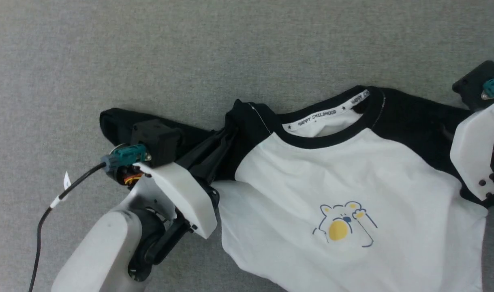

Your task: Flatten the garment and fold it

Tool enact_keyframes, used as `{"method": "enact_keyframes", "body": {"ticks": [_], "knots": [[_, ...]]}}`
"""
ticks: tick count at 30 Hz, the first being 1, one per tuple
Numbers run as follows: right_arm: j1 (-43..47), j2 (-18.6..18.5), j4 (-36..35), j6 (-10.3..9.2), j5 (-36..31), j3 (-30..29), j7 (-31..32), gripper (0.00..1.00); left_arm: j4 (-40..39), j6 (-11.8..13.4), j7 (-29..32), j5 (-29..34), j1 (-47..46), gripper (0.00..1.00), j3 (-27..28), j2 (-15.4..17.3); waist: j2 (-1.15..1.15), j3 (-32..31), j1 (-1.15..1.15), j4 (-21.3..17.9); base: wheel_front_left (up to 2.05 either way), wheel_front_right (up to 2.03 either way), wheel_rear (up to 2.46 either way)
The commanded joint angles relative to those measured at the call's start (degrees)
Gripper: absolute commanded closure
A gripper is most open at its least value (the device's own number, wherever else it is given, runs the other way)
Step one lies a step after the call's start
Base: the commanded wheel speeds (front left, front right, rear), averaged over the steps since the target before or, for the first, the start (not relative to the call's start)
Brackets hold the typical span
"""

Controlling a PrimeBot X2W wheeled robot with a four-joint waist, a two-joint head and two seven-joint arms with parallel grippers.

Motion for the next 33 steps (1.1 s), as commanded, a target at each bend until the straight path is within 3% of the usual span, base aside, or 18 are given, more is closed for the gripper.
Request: {"method": "enact_keyframes", "body": {"ticks": [1,2,3,4,5,10,16,25,33], "knots": [[-0.2,-0.3,1.49,-0.05,0.49,1.6,-0.21,0.0,0.29,-0.4,-0.34,-0.26,-1.27,1.0,-0.11,-0.37,0.0,1.45,0.0,1.4,0.0,0.0,0.0],[-0.23,-0.51,2.04,-0.05,1.0,2.31,0.02,0.0,0.4,-0.44,-0.37,-0.35,-1.4,1.0,-0.17,-0.49,0.0,1.71,0.0,1.61,0.0,0.0,0.0],[-0.11,-0.46,2.64,-0.05,1.83,2.76,0.64,0.25,0.52,-0.46,-0.39,-0.45,-1.52,1.0,-0.22,-0.61,0.0,1.92,0.0,1.78,0.0,0.0,0.0],[0.1,-0.48,3.12,-0.05,2.73,3.32,1.75,0.73,0.68,-0.49,-0.43,-0.55,-1.61,1.0,-0.25,-0.69,0.0,1.97,0.0,1.87,0.0,0.0,0.0],[0.28,-0.62,3.28,-0.05,3.77,3.91,3.15,1.0,0.81,-0.52,-0.48,-0.67,-1.68,1.0,-0.26,-0.76,0.0,2.01,0.0,1.94,0.0,0.0,0.0],[-0.43,0.58,2.32,-0.05,4.05,2.48,2.86,1.0,1.59,-0.61,-1.53,-1.75,-1.66,1.0,0.33,-1.29,0.0,1.15,0.0,1.76,0.0,0.0,0.0],[-0.44,6.47,2.65,-0.05,-1.11,-2.07,-10.93,1.0,2.44,-0.39,-5.79,-3.32,-0.91,1.0,2.55,-2.7,0.0,-2.11,0.0,0.46,0.0,0.0,0.0],[2.22,16.89,1.55,-0.05,-7.35,-8.39,-30.13,1.0,0.72,2.18,-14.57,-0.43,-0.73,1.0,6.63,-3.62,0.0,-10.28,0.0,-2.62,0.0,0.0,0.0],[-3.37,21.31,-1.53,-0.05,-11.67,-10.38,-37.47,1.0,-2.79,4.38,-12.95,1.81,-7.93,1.0,10.5,-0.89,0.0,-18.02,0.0,-4.99,0.0,0.0,0.0]]}}
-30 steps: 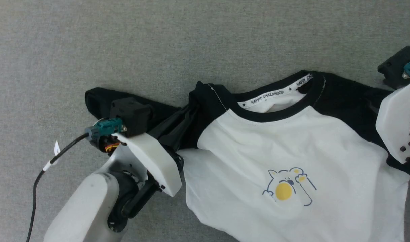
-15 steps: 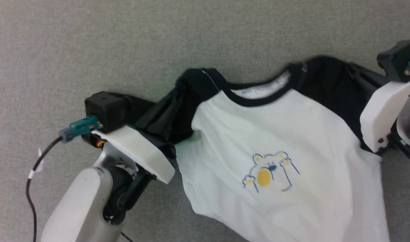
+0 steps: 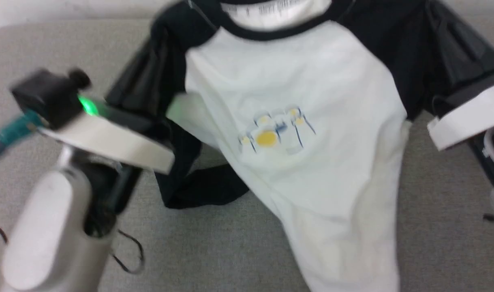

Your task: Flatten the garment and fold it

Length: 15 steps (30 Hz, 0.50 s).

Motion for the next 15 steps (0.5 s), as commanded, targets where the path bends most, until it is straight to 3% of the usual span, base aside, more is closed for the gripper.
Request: {"method": "enact_keyframes", "body": {"ticks": [1,5,9,15], "knots": [[-3.83,0.44,-0.42,-0.05,-0.52,0.04,-0.54,1.0,-0.66,0.6,1.87,0.4,-4.71,1.0,1.28,1.08,0.0,-5.86,0.01,-2.78,0.0,0.0,0.0],[-10.67,0.1,0.81,-0.05,-0.57,2.0,0.13,1.0,0.98,1.5,7.01,-0.73,-13.87,1.0,3.6,2.57,0.0,-8.36,0.01,-3.59,0.0,0.0,0.0],[-17.5,-0.09,4.11,-0.05,0.56,4.74,1.0,1.0,6.43,0.2,11.56,-1.22,-22.5,1.0,3.16,3.9,0.0,-10.13,0.01,-4.13,0.0,0.0,0.0],[-26.54,-0.6,11.32,-0.05,2.55,7.81,2.71,1.0,15.87,0.19,17.21,-2.01,-31.74,1.0,2.72,4.46,0.0,-11.09,0.01,-5.03,0.0,0.0,0.0]]}}
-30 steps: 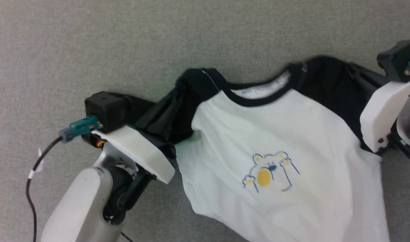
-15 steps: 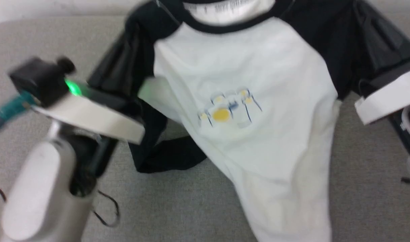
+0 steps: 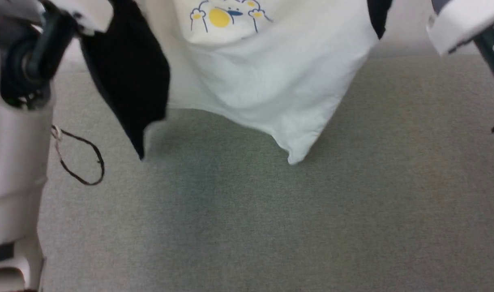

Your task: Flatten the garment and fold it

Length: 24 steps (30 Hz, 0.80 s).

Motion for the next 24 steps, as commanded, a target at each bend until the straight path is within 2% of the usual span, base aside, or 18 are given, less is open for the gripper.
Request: {"method": "enact_keyframes", "body": {"ticks": [1,7,13,19,24], "knots": [[-3.48,-0.1,2.64,-0.05,1.01,0.76,0.58,1.0,2.87,-0.08,1.64,0.1,-2.88,1.0,-0.19,0.67,0.0,-0.67,0.02,-1.31,0.0,0.0,0.0],[-11.39,0.77,10.21,-0.05,2.06,1.85,3.19,1.0,8.5,-0.59,5.53,0.64,-8.73,1.0,-0.97,2.27,0.0,1.05,0.02,-2.4,0.0,0.0,0.0],[-17.84,1.97,16.42,-0.05,1.01,1.44,5.24,1.0,10.83,-0.77,5.91,1.97,-14.51,1.0,-0.7,3.62,0.0,6.24,0.02,-3.35,0.0,0.0,0.0],[-26.76,2.49,21.86,-0.05,-2.64,2.38,5.22,1.0,13.72,-1.7,3.78,4.61,-23.34,1.0,-1.22,4.15,0.0,14.92,0.02,-3.64,0.0,0.0,0.0],[-34.83,1.62,25.47,-0.05,-6.11,3.1,2.17,1.0,16.2,-0.97,-1.14,8.09,-30.14,1.0,-1.17,4.31,0.0,21.11,0.02,-2.94,0.0,0.0,0.0]]}}
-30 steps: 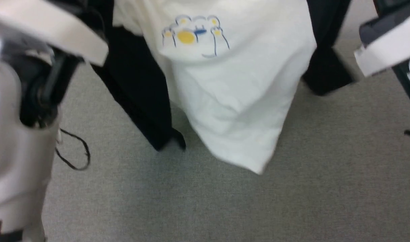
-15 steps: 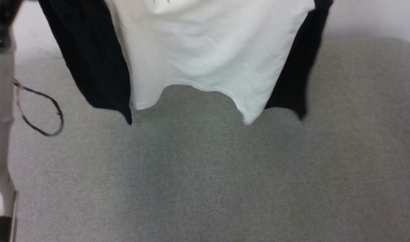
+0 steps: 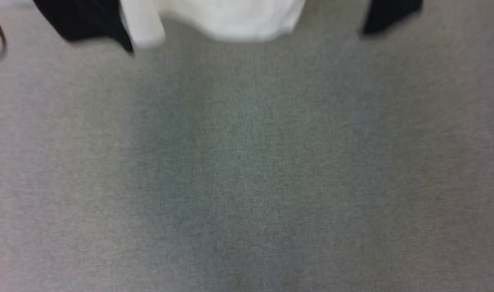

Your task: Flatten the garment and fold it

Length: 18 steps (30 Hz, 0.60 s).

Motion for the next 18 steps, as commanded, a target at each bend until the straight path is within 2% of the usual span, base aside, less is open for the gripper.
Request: {"method": "enact_keyframes", "body": {"ticks": [1,4,10,18], "knots": [[-2.1,-0.6,1.03,-0.13,-1.25,0.36,-1.18,1.0,0.8,0.36,-1.74,1.34,-1.87,1.0,0.07,0.66,0.0,7.8,-0.02,0.36,0.0,0.0,0.0],[-5.94,-1.4,2.86,-0.13,-3.12,1.26,-3.31,1.0,1.99,0.85,-5.3,2.68,-4.54,1.0,0.4,0.53,0.0,10.29,-0.02,0.92,0.0,0.0,0.0],[-11.64,-4.0,6.07,-0.13,-4.79,5.11,-6.61,1.0,3.31,0.17,-11.84,3.72,-8.1,1.0,0.78,0.2,0.0,15.19,-0.02,2.07,0.0,0.0,0.0],[-11.86,-6.48,5.88,-0.13,-3.0,9.48,-10.05,1.0,4.33,-3.55,-17.22,2.2,-6.39,1.0,0.57,0.6,0.0,20.19,-0.02,3.56,0.0,0.0,0.0]]}}
